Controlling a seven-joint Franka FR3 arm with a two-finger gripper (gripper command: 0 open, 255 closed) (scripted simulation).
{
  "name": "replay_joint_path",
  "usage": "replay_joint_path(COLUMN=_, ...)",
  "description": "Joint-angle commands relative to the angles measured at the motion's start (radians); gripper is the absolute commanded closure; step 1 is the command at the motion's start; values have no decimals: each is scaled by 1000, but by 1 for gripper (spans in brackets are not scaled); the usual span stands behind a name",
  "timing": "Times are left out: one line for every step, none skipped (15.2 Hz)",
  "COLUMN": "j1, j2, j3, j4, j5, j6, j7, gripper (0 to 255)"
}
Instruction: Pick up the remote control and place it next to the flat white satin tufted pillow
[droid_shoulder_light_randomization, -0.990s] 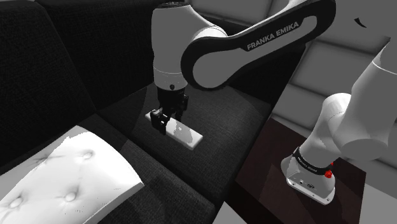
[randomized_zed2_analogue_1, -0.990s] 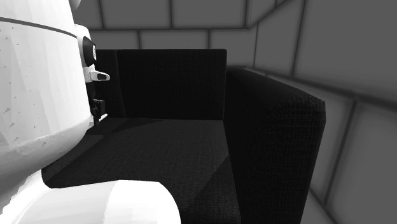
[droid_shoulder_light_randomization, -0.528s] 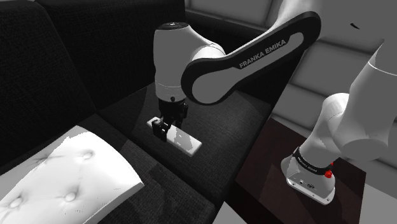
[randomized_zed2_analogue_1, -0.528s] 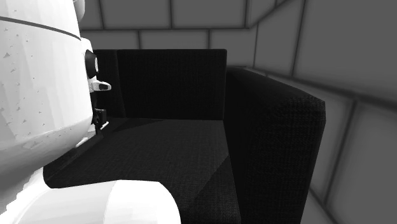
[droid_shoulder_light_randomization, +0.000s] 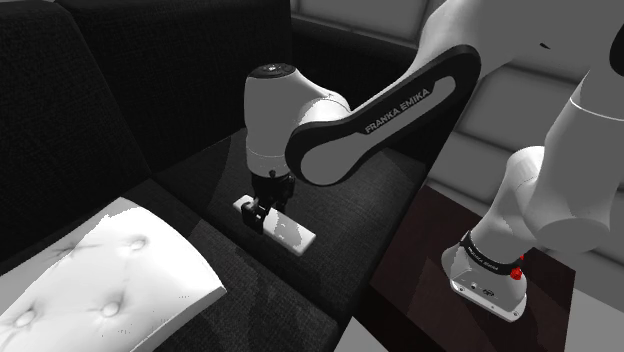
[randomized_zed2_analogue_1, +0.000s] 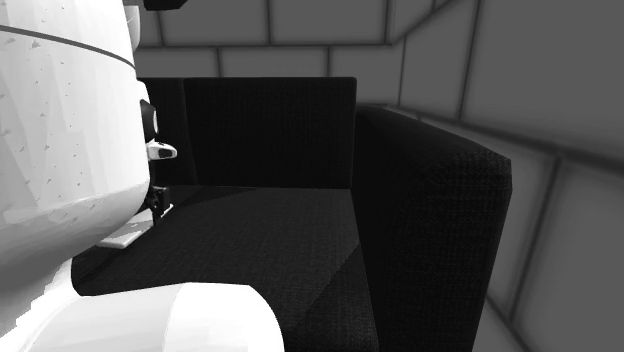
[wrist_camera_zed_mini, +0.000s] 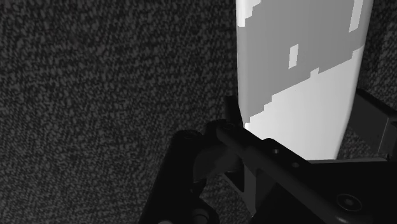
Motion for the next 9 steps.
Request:
replay_joint_path(j1=0, j2=2, j3=0, j4=-2, j5=-1, j6=5, j7=0, gripper=255)
replay_joint_path(j1=0, j2=2, j3=0, j4=-2, j5=-1, j6=5, j7=0, gripper=255)
replay_joint_path(j1=0, j2=2, j3=0, j4=-2, j5=-1, j6=5, j7=0, gripper=255)
replay_joint_path(j1=0, j2=2, j3=0, j4=-2, j5=-1, j6=5, j7=0, gripper=255)
replay_joint_path(j1=0, j2=2, j3=0, j4=-2, j5=-1, j6=5, j7=0, gripper=255)
replay_joint_path(j1=0, j2=2, j3=0, j4=-2, j5=-1, j6=5, j7=0, gripper=255)
replay_joint_path(j1=0, j2=2, j3=0, j4=-2, j5=-1, j6=5, j7=0, gripper=0)
replay_joint_path(j1=0, j2=2, j3=0, j4=-2, j5=-1, j6=5, j7=0, gripper=0)
replay_joint_path(j1=0, j2=2, j3=0, j4=-2, j5=-1, j6=5, j7=0, gripper=0)
